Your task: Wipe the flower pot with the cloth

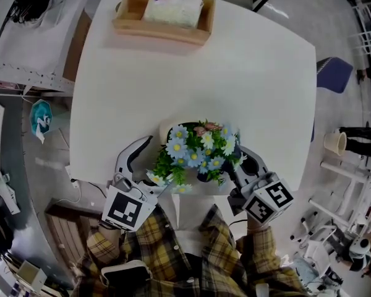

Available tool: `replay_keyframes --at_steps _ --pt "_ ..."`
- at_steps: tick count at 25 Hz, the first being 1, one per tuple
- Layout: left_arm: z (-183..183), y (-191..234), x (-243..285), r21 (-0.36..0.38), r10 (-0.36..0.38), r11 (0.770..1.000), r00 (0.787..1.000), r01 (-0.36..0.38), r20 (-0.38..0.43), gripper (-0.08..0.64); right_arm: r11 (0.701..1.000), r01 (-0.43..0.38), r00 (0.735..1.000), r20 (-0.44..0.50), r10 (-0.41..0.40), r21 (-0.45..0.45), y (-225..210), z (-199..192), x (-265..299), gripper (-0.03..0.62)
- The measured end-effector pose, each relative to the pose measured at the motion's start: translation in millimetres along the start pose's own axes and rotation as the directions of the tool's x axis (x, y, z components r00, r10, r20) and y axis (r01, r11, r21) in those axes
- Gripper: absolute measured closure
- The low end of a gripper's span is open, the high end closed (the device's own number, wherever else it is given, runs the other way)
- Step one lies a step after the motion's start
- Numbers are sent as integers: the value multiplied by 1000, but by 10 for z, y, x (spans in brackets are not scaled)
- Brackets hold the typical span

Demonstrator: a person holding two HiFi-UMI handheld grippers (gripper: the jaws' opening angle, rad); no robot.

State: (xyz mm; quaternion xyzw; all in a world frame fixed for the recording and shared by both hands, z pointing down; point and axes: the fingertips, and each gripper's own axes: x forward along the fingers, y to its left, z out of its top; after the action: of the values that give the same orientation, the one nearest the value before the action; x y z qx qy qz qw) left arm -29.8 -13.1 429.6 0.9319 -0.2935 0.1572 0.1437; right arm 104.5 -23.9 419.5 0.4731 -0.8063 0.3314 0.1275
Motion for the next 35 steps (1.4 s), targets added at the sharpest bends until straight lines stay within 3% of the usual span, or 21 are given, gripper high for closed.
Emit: replay_keyframes --at_steps 7,13,24,35 --pt "81 19 93 43 -62 997 998 61 16 199 1000 -5 1000 -15 6 14 12 -38 38 566" --pt "33 -53 176 108 -107 988 994 109 -24 195 999 -25 999 -31 26 20 41 -71 100 566" --pt "12 -30 203 120 -123 985 992 125 -30 195 997 -73 996 -57 75 27 7 -48 220 566" --pt "2 -28 211 138 -158 977 987 162 -43 195 977 -193 967 -186 173 -92 -65 85 418 566"
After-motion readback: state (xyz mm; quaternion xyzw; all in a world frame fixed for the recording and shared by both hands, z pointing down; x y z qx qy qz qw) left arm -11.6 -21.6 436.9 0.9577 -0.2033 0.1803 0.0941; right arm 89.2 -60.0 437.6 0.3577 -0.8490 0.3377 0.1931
